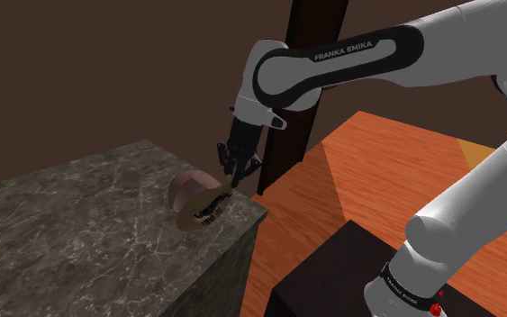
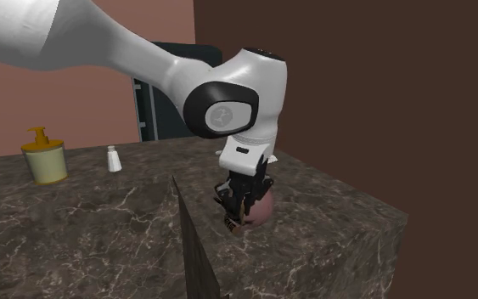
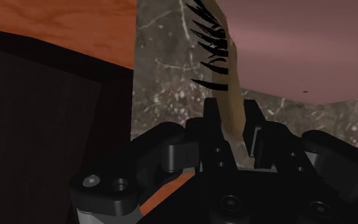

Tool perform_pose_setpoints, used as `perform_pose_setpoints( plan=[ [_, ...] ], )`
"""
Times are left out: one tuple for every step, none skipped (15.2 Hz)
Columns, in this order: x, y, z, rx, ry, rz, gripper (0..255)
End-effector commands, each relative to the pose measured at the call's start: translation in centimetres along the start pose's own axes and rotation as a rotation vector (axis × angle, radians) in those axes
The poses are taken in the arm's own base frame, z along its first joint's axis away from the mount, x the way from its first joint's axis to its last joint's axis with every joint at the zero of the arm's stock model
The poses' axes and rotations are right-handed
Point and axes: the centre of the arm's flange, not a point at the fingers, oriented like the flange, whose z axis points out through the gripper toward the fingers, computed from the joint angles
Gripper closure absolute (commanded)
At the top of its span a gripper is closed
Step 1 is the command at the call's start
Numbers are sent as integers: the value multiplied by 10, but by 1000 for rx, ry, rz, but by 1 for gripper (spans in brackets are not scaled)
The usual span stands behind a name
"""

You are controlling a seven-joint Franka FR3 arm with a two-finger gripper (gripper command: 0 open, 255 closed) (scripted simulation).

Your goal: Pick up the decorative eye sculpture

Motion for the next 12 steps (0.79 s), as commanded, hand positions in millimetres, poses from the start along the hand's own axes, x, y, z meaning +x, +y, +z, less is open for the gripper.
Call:
perform_pose_setpoints(
  plan=[
    [-2,0,-11,1,0,0,255],
    [-4,0,-16,1,0,0,255],
    [-5,0,-21,1,0,0,255],
    [-6,-1,-26,1,0,0,255],
    [-8,-1,-31,1,0,0,255],
    [-9,-1,-36,1,0,0,255],
    [-11,-1,-41,1,0,0,255],
    [-12,-1,-47,1,0,0,255],
    [-13,-1,-52,1,0,0,255],
    [-15,-1,-57,1,0,0,255],
    [-16,-1,-62,1,0,0,255],
    [-16,-1,-63,1,0,0,255]
  ],
)
